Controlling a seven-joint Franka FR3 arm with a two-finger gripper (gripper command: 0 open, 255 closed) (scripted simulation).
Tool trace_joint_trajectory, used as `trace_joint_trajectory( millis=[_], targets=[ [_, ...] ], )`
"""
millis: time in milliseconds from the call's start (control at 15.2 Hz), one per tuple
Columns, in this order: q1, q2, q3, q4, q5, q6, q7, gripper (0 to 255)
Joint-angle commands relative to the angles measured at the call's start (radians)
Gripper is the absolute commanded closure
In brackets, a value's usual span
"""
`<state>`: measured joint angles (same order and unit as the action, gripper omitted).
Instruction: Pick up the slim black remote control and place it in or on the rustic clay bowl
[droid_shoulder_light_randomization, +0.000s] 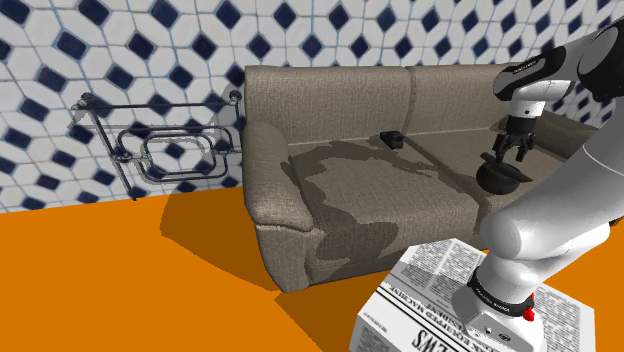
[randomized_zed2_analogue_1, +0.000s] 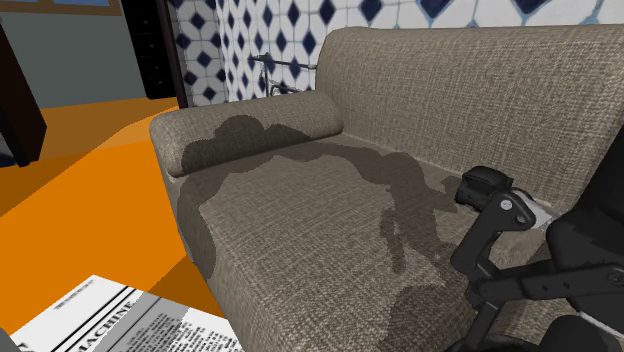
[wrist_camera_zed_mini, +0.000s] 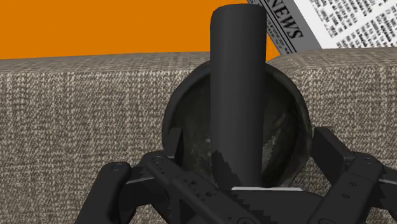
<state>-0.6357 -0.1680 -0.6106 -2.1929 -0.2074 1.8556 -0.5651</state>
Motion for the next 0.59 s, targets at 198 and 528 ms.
trace_joint_trajectory(
  millis=[198,528],
  targets=[
    [0.007,0.0,0.009,0.086,0.009,-0.087,-0.004,0],
    [0.007,0.0,0.009,0.086,0.009,-0.087,-0.004,0]
  ],
)
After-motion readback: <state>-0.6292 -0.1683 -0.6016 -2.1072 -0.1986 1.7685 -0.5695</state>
